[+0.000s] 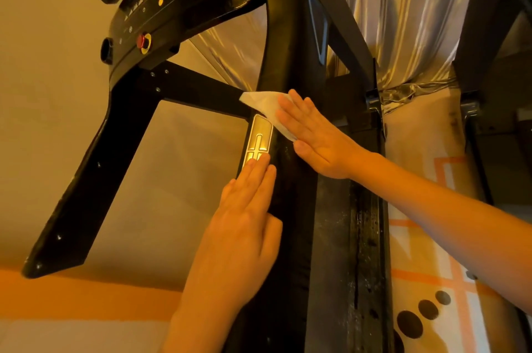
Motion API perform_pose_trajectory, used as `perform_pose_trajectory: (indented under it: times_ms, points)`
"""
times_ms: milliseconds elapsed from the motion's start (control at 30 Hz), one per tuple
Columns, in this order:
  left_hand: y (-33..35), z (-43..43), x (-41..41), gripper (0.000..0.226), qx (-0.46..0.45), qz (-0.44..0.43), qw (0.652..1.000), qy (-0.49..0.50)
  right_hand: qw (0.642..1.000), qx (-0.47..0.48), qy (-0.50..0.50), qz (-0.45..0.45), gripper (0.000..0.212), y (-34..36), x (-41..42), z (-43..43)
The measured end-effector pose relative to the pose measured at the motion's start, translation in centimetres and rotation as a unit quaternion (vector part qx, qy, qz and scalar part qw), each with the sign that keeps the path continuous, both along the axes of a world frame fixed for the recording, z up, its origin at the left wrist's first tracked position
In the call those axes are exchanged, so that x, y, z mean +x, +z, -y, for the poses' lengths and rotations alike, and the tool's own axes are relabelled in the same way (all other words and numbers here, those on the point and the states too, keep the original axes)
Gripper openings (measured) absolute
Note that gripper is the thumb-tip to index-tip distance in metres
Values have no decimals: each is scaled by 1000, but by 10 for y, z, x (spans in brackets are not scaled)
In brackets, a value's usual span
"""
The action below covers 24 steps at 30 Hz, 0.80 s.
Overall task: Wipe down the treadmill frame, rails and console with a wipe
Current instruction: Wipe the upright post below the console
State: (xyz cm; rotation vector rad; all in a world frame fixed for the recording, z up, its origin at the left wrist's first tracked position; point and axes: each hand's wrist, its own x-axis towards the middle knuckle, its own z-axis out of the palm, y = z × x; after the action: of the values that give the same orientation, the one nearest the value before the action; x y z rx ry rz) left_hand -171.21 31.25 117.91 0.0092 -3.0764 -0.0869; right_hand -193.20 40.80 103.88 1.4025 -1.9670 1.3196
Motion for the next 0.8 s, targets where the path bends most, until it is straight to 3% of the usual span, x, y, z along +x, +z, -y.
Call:
perform_pose_trajectory:
  times_ms: [267,433,633,800]
  points:
    - [-2,0,-1,63,10,-6,1000,9,998,-25,-11,61,58,-39,17,3]
    - [-4,2,-2,62,3,-8,1000,-3,996,-50,18,69,58,2,16,11]
    - [-4,1,-1,61,11,-15,1000,-4,997,-35,10,74,56,-29,16,3]
    - [-6,5,0,61,13,-17,1000,-7,986,-79,9,146,57,-19,30,9]
